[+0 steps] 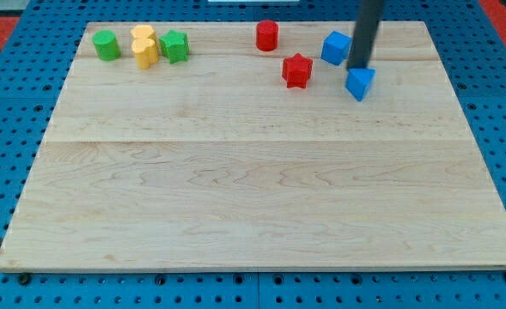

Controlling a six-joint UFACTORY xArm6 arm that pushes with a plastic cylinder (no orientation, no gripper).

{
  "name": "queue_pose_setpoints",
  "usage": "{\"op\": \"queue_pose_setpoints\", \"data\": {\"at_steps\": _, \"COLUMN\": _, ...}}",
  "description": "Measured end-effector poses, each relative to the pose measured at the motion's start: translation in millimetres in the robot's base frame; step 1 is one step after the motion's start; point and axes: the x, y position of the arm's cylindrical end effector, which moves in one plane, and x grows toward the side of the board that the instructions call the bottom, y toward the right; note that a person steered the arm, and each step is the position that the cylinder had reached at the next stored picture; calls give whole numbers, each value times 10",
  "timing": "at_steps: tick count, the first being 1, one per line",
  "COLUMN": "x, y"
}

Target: Place the red starcube parallel to each other

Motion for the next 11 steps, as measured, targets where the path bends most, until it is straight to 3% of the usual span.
{"op": "queue_pose_setpoints", "data": {"at_steps": 1, "x": 207, "y": 25}}
{"op": "queue_pose_setpoints", "data": {"at_steps": 2, "x": 783, "y": -310}}
{"op": "queue_pose_setpoints", "data": {"at_steps": 3, "x": 225, "y": 78}}
{"op": "queue_pose_setpoints", "data": {"at_steps": 4, "x": -592, "y": 329}}
{"op": "queue_pose_setpoints", "data": {"at_steps": 5, "x": -853, "y": -521}}
{"op": "queue_pose_setpoints", "data": {"at_steps": 6, "x": -595, "y": -949}}
{"op": "queue_pose_setpoints", "data": {"at_steps": 7, "x": 87, "y": -676}}
{"op": "queue_pose_setpoints", "data": {"at_steps": 9, "x": -347, "y": -856}}
{"op": "queue_pose_setpoints", "data": {"at_steps": 10, "x": -185, "y": -76}}
{"op": "queue_pose_setpoints", "data": {"at_steps": 11, "x": 256, "y": -65}}
